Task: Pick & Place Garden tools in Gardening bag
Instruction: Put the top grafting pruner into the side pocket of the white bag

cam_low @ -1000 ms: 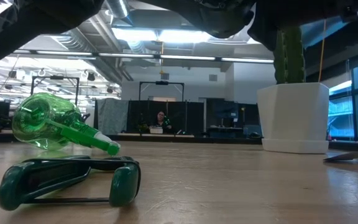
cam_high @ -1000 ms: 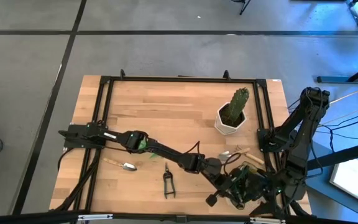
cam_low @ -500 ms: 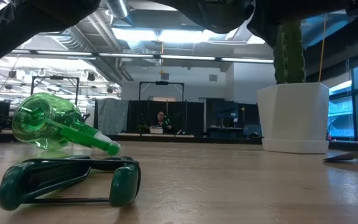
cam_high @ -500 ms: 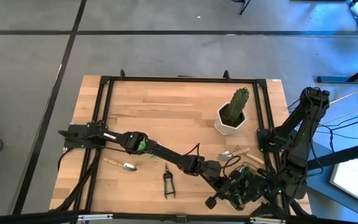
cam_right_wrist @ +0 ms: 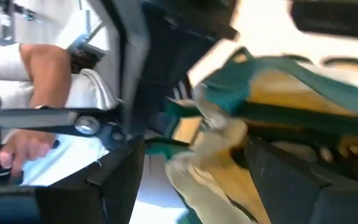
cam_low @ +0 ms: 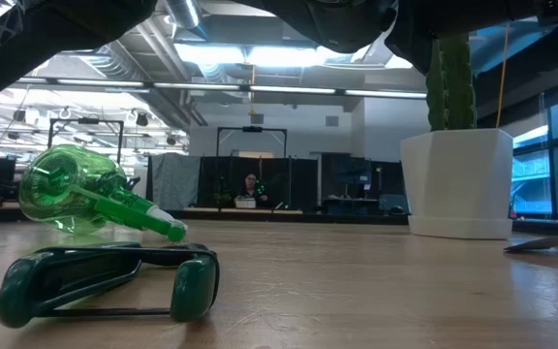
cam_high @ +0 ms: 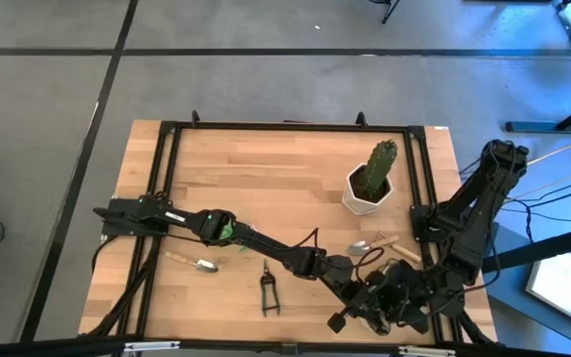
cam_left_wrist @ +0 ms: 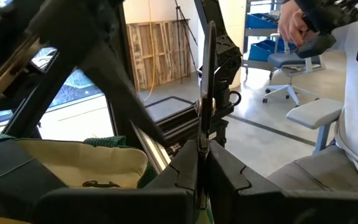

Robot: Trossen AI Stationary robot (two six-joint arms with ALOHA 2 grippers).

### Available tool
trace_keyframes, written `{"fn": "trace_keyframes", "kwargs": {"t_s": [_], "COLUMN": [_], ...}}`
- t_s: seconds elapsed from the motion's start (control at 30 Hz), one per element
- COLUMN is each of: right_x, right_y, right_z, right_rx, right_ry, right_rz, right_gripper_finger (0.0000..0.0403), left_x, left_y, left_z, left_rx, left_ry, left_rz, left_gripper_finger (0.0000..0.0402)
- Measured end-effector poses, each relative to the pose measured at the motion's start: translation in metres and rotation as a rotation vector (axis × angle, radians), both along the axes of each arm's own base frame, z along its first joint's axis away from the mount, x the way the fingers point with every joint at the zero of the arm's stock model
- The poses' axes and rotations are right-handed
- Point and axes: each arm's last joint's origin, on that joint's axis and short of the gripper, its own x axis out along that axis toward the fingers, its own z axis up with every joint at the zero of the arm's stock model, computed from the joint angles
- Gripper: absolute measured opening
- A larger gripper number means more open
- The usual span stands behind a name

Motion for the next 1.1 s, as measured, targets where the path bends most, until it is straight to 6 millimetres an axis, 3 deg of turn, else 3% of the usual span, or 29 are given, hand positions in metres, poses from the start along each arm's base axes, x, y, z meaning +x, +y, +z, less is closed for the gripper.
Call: {"fn": "trace_keyframes", "kwargs": {"t_s": [0.17, 0.43, 0.63, 0.87, 1.1], "right_x": [0.005, 0.018, 0.020, 0.022, 0.022], "right_y": [-0.001, 0.007, 0.010, 0.012, 0.013], "right_z": [-0.001, -0.020, -0.016, -0.005, -0.004], "right_rx": [-0.008, -0.018, -0.026, -0.031, -0.018], "right_ry": [-0.001, 0.105, 0.122, 0.125, 0.141], "right_rz": [0.016, 0.056, 0.046, 0.041, 0.033], "right_gripper_finger": [0.0279, 0.0279, 0.0269, 0.0195, 0.0074], "left_x": [0.000, -0.001, -0.001, 0.000, 0.001], "left_y": [0.000, -0.002, -0.002, 0.001, 0.003], "left_z": [0.000, -0.003, -0.004, -0.002, -0.002], "left_rx": [0.002, -0.005, 0.001, 0.001, 0.001], "left_ry": [0.006, 0.039, 0.036, 0.014, 0.013], "left_rz": [0.000, -0.014, -0.017, 0.001, 0.012], "left_gripper_finger": [0.0008, 0.0008, 0.0008, 0.0008, 0.0008]}}
